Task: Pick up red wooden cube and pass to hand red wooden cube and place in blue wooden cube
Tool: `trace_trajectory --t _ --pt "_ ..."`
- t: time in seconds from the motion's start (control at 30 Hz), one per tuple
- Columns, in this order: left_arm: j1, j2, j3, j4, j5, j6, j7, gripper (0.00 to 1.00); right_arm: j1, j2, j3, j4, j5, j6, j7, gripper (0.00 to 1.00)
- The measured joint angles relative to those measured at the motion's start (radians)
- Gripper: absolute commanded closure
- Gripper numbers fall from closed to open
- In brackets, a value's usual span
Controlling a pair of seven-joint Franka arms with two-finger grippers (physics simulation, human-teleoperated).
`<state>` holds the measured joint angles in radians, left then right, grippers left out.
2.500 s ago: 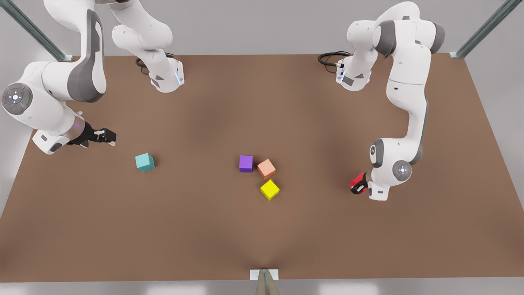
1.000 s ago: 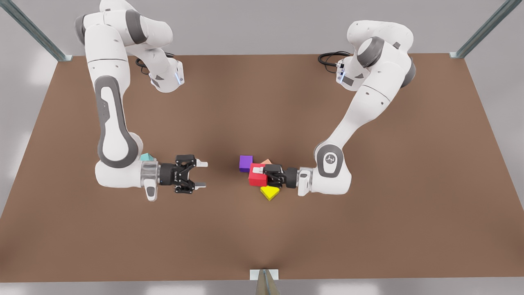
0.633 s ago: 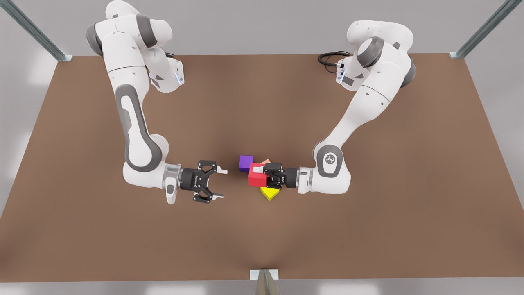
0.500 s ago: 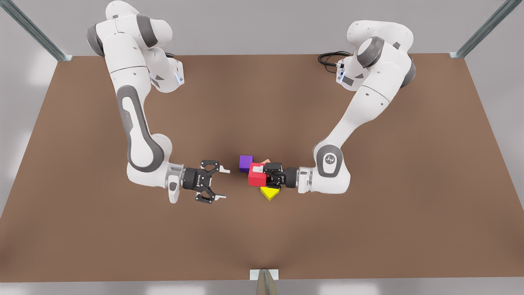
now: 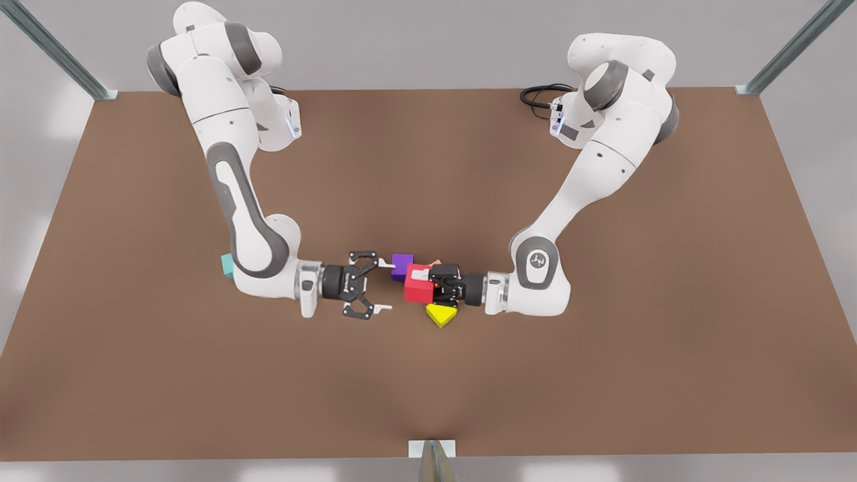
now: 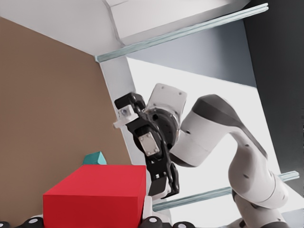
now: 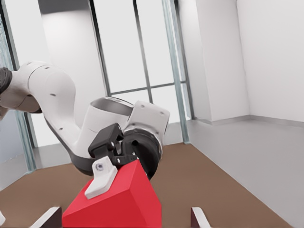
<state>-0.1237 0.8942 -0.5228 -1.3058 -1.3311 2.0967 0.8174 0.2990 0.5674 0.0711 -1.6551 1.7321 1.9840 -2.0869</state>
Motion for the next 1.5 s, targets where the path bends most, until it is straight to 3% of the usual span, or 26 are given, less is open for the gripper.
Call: trace_trajectory --t 0.6,1.5 --pt "-0.001 0.0 -0.003 0.003 -0.006 0.006 -0.14 0.34 -0.002 -0.004 0.047 -0.047 0.034 -0.004 -0.199 0.0" --pt "-0.003 0.01 -0.003 0.003 -0.008 0.009 -0.216 0.34 0.024 0.081 0.093 0.043 0.076 0.062 -0.281 0.0"
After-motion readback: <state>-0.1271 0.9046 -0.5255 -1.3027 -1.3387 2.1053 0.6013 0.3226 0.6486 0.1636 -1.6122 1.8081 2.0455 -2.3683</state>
